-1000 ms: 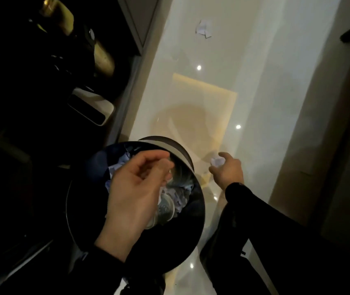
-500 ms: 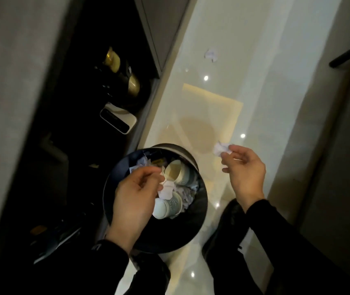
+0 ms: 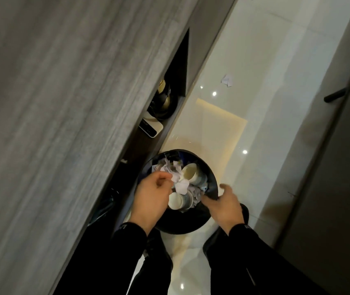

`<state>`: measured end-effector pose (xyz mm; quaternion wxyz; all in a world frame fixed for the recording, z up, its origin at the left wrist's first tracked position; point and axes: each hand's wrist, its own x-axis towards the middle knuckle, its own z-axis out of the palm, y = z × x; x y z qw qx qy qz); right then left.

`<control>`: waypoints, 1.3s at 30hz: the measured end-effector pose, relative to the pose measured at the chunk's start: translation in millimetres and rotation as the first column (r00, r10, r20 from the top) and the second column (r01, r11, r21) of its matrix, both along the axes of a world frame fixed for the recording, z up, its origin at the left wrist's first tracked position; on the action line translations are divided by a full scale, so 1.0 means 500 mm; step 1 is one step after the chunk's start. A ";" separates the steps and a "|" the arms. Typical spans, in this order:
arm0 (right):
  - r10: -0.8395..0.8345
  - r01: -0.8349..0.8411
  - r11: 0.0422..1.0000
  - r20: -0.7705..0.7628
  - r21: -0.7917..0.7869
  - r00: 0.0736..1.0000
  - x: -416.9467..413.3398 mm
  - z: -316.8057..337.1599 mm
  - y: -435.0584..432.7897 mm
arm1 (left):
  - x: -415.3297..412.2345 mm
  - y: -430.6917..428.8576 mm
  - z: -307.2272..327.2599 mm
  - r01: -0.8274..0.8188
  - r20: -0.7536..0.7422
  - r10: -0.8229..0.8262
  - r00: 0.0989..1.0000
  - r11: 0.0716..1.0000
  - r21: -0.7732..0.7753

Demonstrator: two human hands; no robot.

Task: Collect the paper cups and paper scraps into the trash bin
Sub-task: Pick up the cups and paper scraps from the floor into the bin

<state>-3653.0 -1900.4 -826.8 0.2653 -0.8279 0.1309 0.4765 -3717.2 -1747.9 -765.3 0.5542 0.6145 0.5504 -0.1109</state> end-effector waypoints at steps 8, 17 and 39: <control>-0.269 0.278 0.960 -0.185 0.021 0.945 -0.006 -0.041 -0.033 | -0.034 -0.004 -0.008 -0.037 -0.067 0.035 0.997 0.999 -0.031; -0.570 0.576 0.816 -0.224 -0.046 0.790 0.146 0.098 -0.155 | 0.182 -0.078 0.102 0.146 0.005 -0.146 0.989 0.989 0.001; -0.900 0.916 0.402 -0.184 0.001 0.395 0.765 0.126 -0.050 | 0.730 0.026 0.021 0.226 -0.033 -0.228 0.973 0.972 -0.064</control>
